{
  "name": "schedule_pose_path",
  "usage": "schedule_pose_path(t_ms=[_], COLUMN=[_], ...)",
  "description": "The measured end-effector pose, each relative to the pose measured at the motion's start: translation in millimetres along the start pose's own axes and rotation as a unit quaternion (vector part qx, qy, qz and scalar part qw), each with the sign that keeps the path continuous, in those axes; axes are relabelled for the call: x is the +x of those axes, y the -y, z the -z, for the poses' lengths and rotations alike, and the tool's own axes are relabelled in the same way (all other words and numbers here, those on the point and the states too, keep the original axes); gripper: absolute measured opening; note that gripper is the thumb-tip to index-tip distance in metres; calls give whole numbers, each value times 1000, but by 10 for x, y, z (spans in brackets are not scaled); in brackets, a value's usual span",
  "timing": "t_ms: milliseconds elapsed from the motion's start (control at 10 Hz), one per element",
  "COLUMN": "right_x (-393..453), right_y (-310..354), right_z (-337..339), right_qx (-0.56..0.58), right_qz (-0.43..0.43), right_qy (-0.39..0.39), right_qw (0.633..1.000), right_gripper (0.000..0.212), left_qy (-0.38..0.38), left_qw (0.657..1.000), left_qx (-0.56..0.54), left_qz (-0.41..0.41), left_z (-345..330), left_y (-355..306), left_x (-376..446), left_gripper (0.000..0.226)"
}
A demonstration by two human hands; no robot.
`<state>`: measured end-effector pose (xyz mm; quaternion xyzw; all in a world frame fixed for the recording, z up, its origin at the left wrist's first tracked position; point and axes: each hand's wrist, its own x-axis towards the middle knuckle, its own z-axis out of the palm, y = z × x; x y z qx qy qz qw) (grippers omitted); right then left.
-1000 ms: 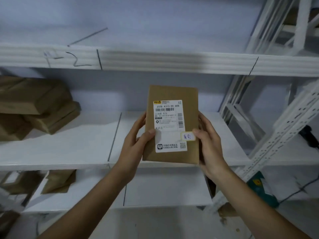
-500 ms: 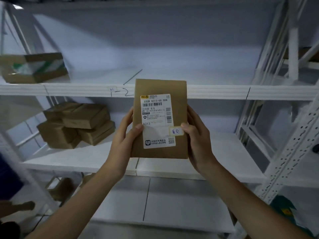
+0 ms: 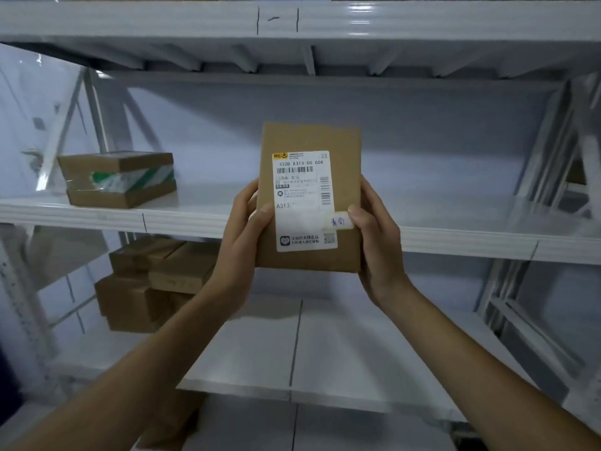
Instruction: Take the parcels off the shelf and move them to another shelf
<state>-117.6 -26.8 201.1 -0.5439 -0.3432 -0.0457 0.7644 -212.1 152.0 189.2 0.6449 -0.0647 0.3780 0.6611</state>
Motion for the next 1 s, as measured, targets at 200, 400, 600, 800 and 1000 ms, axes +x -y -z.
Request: schedule_pose_path(t_ms=[200,400,600,800,1000], right_x=[639,1256,1669,1824,1628], right_y=[-307,-472,-463,-425,-271], right_z=[-596,-884,-902,-825,-646], right_qx=[-19,-1,-45,-61,-148], right_qz=[-57,-169,-299,-308,-221], right_qy=[-25,-138,-137,-121,-174], right_qw=[998,976,943,942,948], right_gripper=[54,39,33,32,42], left_qy=[-67,-55,-40,-33,-143], left_qw=[997,974,944,941,965], left_qx=[11,-33,-37,-41,38], left_qz=[49,219,327,334,217], left_z=[382,506,545,548,661], left_y=[27,105,240,259,21], left_x=[903,1676,2011,2063,1983], left_gripper=[37,37,41,37,44])
